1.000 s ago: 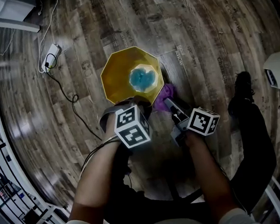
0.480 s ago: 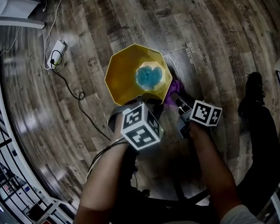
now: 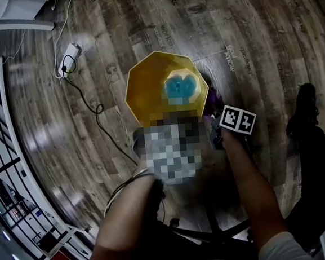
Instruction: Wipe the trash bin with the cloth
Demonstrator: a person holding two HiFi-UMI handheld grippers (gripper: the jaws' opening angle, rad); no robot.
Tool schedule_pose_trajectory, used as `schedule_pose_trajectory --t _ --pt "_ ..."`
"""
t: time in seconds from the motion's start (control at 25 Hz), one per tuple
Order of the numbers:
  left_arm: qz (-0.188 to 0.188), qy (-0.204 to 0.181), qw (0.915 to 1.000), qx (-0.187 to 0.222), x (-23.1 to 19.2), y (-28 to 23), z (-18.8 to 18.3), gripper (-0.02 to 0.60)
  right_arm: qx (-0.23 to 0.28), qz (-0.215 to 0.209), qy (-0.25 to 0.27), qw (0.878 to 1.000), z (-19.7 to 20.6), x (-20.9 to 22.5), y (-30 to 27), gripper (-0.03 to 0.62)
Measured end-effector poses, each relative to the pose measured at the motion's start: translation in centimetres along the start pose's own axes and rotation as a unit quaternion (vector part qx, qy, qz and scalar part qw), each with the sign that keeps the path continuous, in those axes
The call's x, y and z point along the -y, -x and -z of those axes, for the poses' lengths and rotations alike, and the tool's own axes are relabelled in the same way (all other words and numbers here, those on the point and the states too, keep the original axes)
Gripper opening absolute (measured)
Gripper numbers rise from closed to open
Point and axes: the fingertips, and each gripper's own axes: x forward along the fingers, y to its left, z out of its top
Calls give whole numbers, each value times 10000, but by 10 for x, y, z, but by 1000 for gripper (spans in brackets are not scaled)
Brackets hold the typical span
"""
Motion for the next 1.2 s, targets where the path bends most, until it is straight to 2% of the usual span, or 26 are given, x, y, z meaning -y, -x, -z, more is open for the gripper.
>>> schedule_pose_trajectory --t 0.24,0.36,0.48,0.72,0.88,1.08,1.12,1.2 --pt "-2 152 9999 55 1 -2 -4 26 -363 602 472 9964 4 32 -28 144" --pt "-22 238 9997 91 1 -3 -7 26 -607 875 953 9897 3 43 -40 144" --pt "-28 357 9993 120 1 -4 -8 26 -831 901 1357 9831 3 47 -46 144" --pt "-49 614 9979 210 -1 -8 -13 26 -734 829 1125 9875 -4 49 -29 144" --pt "-87 917 9953 290 -6 -13 -19 26 -487 712 783 9932 -10 45 4 144" --pt "-95 1254 9911 438 -12 -16 -31 32 -234 542 605 9964 -18 32 48 144" --pt "-74 1234 9914 440 -11 -16 -32 40 -178 492 551 9971 -19 29 55 144" --pt "-53 986 9943 391 -7 -12 -34 114 -53 365 452 9983 -21 21 70 144"
